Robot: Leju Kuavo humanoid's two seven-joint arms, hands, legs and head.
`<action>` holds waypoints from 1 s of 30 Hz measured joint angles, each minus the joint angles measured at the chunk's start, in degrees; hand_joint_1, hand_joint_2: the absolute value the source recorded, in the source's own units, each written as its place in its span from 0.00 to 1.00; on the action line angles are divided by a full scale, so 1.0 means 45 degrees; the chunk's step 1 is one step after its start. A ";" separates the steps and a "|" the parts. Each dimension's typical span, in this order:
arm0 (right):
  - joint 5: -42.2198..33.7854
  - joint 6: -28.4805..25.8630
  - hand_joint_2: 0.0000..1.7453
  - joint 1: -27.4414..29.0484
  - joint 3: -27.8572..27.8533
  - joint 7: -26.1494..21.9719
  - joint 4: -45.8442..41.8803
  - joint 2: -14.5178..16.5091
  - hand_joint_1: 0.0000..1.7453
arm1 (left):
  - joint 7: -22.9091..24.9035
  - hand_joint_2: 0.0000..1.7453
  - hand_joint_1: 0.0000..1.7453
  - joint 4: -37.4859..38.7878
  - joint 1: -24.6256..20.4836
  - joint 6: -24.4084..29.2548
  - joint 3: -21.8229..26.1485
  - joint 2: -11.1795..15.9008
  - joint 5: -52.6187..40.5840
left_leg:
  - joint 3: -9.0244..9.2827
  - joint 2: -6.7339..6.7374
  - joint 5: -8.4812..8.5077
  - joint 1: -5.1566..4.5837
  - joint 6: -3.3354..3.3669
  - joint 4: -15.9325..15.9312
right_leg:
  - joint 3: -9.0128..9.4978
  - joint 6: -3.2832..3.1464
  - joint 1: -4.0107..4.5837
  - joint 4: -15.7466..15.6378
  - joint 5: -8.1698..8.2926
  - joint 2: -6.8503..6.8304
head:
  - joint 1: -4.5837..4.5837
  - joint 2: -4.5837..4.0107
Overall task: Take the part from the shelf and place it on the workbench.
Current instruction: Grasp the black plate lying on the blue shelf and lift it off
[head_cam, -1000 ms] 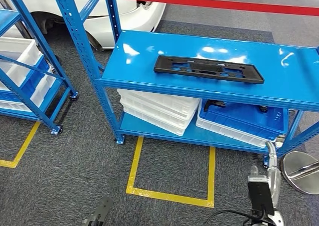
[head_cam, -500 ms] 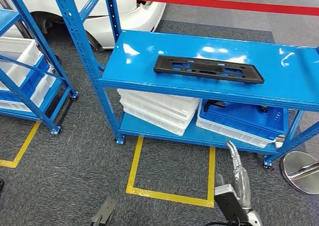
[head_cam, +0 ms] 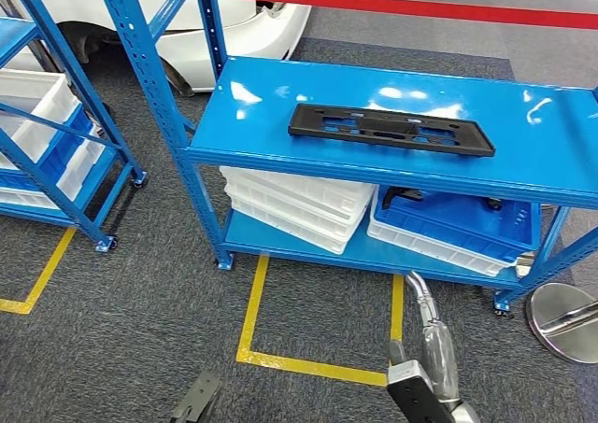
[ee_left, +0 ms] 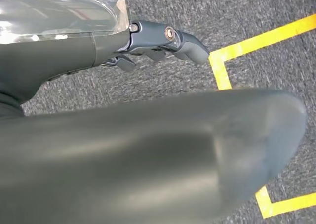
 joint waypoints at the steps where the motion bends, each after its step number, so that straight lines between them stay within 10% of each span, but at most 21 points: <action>1: -0.0017 -0.0030 0.00 0.0012 0.0022 0.0023 -0.0013 -0.0006 0.00 | -0.0007 0.00 0.00 0.0000 0.0003 -0.0021 0.0000 0.0011 -0.0001 | -0.0001 0.0000 -0.0002 -0.0012 0.0003 0.0007 | 0.0000 0.0004 -0.0015 -0.0003 0.0003 -0.0001 | -0.0001 0.0000; 9: -0.0080 -0.0268 0.00 0.0101 0.0068 0.0126 -0.0252 -0.0047 0.00 | -0.0015 0.00 0.00 0.0000 0.0010 -0.0117 0.0006 0.0078 0.0004 | 0.0050 0.0052 0.0109 0.0012 0.0218 -0.0162 | -0.0052 0.0197 -0.0072 0.0133 -0.0114 0.0019 | 0.0006 0.0000; 14: -0.0069 -0.0393 0.00 0.0203 0.0077 0.0146 -0.0335 -0.0170 0.00 | -0.0013 0.00 0.00 0.0000 0.0033 -0.0089 0.0019 0.0079 0.0000 | 0.0104 0.0113 0.0147 0.0164 0.0277 -0.0263 | -0.1679 0.0518 -0.0227 0.3452 -0.1531 0.0034 | 0.0024 0.0000; 18: -0.0070 -0.0433 0.00 0.0266 0.0075 0.0151 -0.0385 -0.0250 0.00 | -0.0013 0.00 0.00 0.0002 0.0057 -0.0143 0.0026 0.0084 0.0000 | 0.0331 0.0092 -0.0060 0.0299 -0.0010 -0.0244 | -0.0792 0.0684 -0.0347 0.1315 0.0017 -0.0011 | 0.0038 0.0001; 20: -0.0074 -0.0469 0.00 0.0285 0.0073 0.0158 -0.0437 -0.0264 0.00 | -0.0015 0.00 0.00 0.0013 0.0052 -0.0138 0.0028 0.0092 -0.0005 | 0.0388 0.0096 -0.0165 0.0279 -0.0199 -0.0222 | -0.0320 0.0530 -0.0314 0.0247 0.0282 -0.0025 | 0.0047 0.0000; 25: -0.0081 -0.0577 0.00 0.0365 0.0007 0.0167 -0.0605 -0.0297 0.00 | -0.0021 0.00 0.00 0.0024 0.0024 -0.0135 0.0029 0.0095 -0.0007 | 0.0203 0.0141 -0.0560 0.0318 -0.0480 0.0239 | -0.0228 -0.0061 -0.0285 0.0096 0.0049 0.0030 | 0.0007 0.0000; 28: -0.0073 -0.0592 0.00 0.0377 -0.0008 0.0171 -0.0659 -0.0298 0.00 | -0.0024 0.00 0.00 0.0029 0.0051 -0.0135 0.0029 0.0094 -0.0007 | -0.1158 0.0119 -0.1560 0.0307 -0.0495 0.2810 | -0.0093 -0.0270 -0.0237 0.0083 -0.0075 0.0030 | -0.0007 0.0000; 30: -0.0061 -0.0592 0.00 0.0413 -0.0013 0.0180 -0.0659 -0.0298 0.00 | -0.0024 0.00 0.00 0.0033 0.0092 -0.0135 0.0030 0.0096 -0.0009 | -0.1839 0.0109 -0.1505 0.0299 -0.0459 0.3740 | 0.0065 -0.0318 -0.0190 0.0083 -0.0196 0.0081 | -0.0007 0.0000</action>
